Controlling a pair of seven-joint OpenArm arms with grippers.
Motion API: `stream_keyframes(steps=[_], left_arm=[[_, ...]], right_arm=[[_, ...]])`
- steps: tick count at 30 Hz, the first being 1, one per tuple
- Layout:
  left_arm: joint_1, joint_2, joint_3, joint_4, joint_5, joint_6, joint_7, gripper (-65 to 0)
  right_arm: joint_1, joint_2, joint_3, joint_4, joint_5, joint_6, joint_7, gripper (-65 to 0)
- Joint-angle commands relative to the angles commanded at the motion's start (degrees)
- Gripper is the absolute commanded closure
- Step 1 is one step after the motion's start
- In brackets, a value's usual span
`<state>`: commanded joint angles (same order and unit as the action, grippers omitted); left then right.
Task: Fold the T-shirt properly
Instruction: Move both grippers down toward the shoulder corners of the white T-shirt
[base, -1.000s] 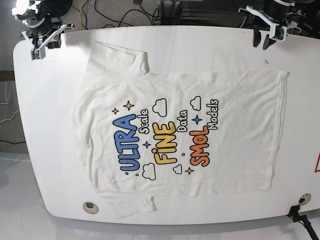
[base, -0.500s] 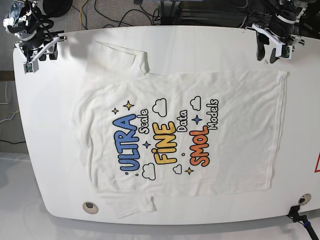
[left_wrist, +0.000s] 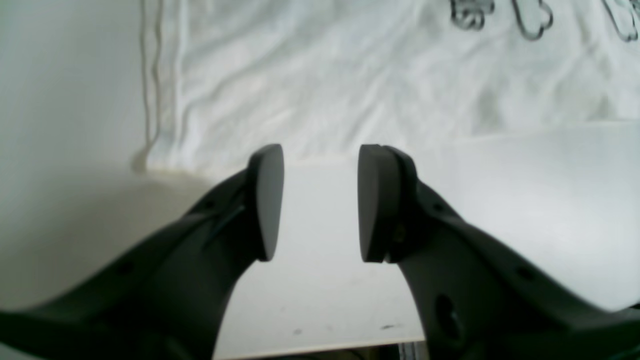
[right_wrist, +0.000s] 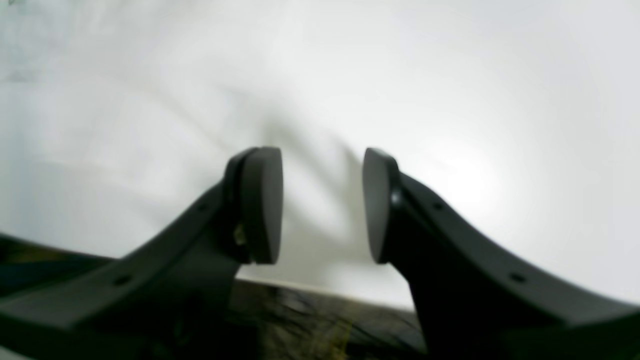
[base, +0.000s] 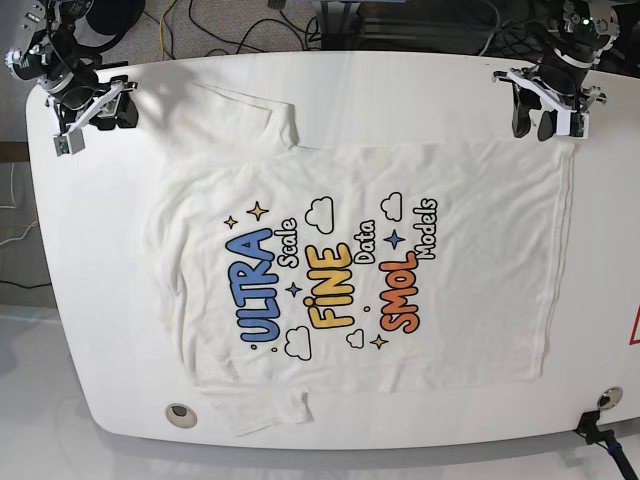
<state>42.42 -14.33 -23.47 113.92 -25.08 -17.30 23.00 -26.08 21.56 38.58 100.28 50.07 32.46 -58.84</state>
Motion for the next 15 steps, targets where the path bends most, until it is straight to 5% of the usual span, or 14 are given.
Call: stream_keyframes(steps=[9, 15], left_arm=[[1.0, 0.0, -0.3, 0.1, 1.3, 0.2, -1.0, -22.5], [1.7, 0.1, -1.2, -0.1, 1.3, 0.2, -1.4, -22.3]], right_arm=[[1.1, 1.0, 0.5, -4.5, 13.7, 0.87, -7.8, -28.3], [1.3, 0.8, 0.2, -6.1, 17.2, 1.76, -11.8, -30.4]])
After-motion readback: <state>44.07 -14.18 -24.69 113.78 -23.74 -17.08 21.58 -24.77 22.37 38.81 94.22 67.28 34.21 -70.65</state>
